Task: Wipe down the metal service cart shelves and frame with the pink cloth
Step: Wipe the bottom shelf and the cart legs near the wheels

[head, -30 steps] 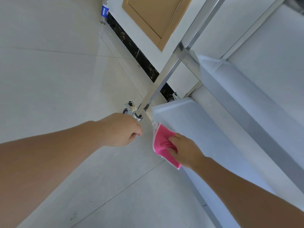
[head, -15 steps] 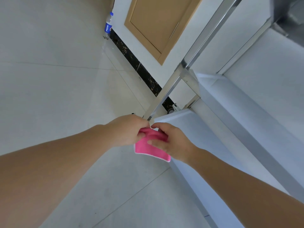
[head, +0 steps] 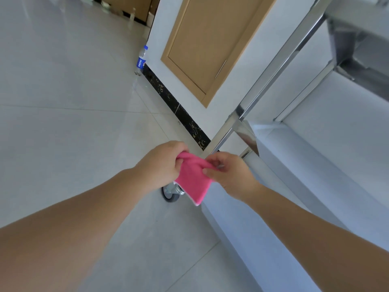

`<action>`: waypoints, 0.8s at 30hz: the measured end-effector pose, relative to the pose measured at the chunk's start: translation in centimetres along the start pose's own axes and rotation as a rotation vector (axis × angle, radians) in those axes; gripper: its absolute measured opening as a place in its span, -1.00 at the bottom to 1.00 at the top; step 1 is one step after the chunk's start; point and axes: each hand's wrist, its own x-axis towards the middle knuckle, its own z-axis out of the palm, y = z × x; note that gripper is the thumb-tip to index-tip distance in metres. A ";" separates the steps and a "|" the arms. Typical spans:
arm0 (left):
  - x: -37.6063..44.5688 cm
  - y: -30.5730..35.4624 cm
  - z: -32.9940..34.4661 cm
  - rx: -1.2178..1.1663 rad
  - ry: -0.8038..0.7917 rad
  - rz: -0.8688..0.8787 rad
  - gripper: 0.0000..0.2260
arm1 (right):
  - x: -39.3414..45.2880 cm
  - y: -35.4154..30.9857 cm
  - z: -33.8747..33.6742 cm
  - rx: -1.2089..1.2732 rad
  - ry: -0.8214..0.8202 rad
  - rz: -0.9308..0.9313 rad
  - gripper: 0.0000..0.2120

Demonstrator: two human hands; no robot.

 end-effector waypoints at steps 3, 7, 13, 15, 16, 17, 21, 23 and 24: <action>2.3 1.4 0.3 -0.070 0.208 -0.047 -0.91 | 1.5 -1.1 -1.9 -0.209 0.233 -0.095 -0.84; 5.0 3.7 1.5 -0.111 0.503 -0.127 -0.88 | 3.0 -1.9 -2.9 -0.398 0.397 -0.238 -0.85; 6.1 3.9 5.7 -0.355 0.265 0.002 -0.83 | 3.8 -1.6 -3.1 -0.472 0.431 -0.116 -0.73; 6.8 4.1 6.3 -0.448 0.240 -0.017 -0.70 | 3.8 -1.7 -3.7 -0.593 0.398 -0.115 -0.69; 7.3 4.3 6.5 -0.491 0.211 -0.017 -0.64 | 3.5 -1.8 -4.0 -0.646 0.404 -0.126 -0.67; 7.8 4.4 6.7 -0.514 0.168 -0.008 -0.60 | 3.0 -1.8 -4.3 -0.688 0.440 -0.153 -0.66; 9.5 4.5 7.6 -0.513 0.082 0.048 -0.54 | -0.7 -1.4 -4.5 -0.565 0.558 -0.325 -0.72; 10.0 4.3 7.9 -0.512 0.083 0.055 -0.54 | -2.6 -0.4 -3.2 -0.465 0.506 -0.330 -0.74; 10.2 4.2 8.0 -0.514 0.080 0.059 -0.55 | -3.3 0.2 -2.3 -0.450 0.486 -0.315 -0.74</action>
